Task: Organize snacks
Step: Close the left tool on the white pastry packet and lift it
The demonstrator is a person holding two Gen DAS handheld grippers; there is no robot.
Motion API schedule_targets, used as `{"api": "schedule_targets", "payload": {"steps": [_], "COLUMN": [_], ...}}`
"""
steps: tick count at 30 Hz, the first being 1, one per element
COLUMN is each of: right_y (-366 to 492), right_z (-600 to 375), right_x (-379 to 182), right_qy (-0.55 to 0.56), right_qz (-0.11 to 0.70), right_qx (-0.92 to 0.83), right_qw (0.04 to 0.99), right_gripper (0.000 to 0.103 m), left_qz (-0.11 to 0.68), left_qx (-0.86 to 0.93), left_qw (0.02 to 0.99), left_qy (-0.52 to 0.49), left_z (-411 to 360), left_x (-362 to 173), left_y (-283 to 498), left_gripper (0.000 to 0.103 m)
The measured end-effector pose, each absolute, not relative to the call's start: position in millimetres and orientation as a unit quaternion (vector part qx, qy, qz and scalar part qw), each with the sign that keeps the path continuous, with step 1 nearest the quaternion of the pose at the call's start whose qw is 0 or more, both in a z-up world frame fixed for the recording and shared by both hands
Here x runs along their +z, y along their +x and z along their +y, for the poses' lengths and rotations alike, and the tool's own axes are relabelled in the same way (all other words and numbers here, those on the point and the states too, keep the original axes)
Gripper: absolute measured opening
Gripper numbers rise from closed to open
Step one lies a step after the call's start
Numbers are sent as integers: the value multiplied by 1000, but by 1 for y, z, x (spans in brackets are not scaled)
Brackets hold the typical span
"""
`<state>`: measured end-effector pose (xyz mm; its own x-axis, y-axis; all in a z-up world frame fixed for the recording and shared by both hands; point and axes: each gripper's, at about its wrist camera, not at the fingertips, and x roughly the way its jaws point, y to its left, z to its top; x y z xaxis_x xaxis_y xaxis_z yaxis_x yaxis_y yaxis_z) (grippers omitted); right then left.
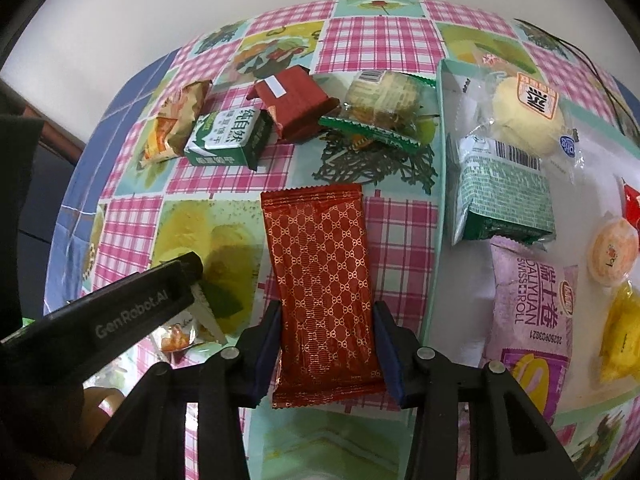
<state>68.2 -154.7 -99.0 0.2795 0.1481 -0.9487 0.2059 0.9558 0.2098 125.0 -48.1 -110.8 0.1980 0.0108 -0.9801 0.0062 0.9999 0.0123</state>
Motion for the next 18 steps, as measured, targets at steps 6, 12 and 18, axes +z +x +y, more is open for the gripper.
{"api": "schedule_targets", "payload": {"steps": [6, 12, 18], "right_y": [66, 63, 63], "right_z": [-156, -158, -158], "right_x": [-88, -75, -74], "right_qy": [154, 152, 149], "right_qz": [592, 583, 584], "right_qx": [-23, -23, -23], "right_qw": [791, 798, 797], "right_gripper": [47, 47, 47], "left_qz": [627, 622, 624], "left_qx": [-3, -6, -12], "left_qw": [779, 783, 781], "left_qy": [-10, -15, -34], "left_z": [-46, -46, -37], "left_x": [-96, -88, -84], "left_y": [124, 126, 127], "left_gripper": [42, 14, 17]}}
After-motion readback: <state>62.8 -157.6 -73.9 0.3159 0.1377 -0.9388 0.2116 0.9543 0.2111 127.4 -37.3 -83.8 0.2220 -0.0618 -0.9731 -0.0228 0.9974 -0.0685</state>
